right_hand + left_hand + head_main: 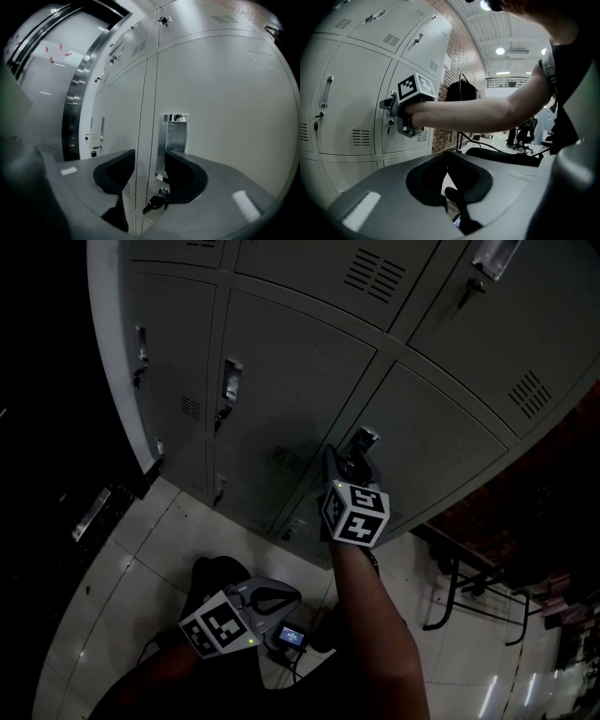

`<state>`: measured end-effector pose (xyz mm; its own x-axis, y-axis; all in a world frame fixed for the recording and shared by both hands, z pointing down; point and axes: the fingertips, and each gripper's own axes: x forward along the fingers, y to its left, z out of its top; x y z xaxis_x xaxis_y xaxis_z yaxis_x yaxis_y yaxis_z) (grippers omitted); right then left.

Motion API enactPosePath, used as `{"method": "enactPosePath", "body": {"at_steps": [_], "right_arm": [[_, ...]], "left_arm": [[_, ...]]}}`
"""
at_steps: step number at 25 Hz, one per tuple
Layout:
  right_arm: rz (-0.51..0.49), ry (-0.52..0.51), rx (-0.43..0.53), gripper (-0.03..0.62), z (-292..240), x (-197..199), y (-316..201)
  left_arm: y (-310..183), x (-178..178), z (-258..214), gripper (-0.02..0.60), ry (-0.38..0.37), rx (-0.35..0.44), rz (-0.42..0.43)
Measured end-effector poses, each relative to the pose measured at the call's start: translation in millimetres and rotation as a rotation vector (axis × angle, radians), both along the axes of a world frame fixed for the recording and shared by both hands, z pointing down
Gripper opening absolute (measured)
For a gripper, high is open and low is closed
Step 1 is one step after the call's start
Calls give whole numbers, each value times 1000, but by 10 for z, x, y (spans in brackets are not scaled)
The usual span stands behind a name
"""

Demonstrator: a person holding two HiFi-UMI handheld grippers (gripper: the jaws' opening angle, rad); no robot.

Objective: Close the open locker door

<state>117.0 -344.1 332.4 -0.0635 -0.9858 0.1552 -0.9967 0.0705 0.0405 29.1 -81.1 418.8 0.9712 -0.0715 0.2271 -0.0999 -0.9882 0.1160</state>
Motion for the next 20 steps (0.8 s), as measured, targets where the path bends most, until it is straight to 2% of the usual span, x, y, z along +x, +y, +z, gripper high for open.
{"method": "enactPosePath", "body": {"at_steps": [4,11,12,15,20], "right_arm": [[3,15,28,193,-52,0,117],[-26,-36,43,192,-18,129,431],[-40,-45,47,174,-6,138,508],[-75,-88,42,46,105,180,739],[-73,-115,12,16,304,341,1097]], "left_arm": [[-15,-9,11,12,-8,8,-2],[5,14,34,12,-19,8,0],[5,17,39,12,-22,8,1],[-11,19,52,12,-31,8,-2],[25,88,78,12,-45,14,9]]}}
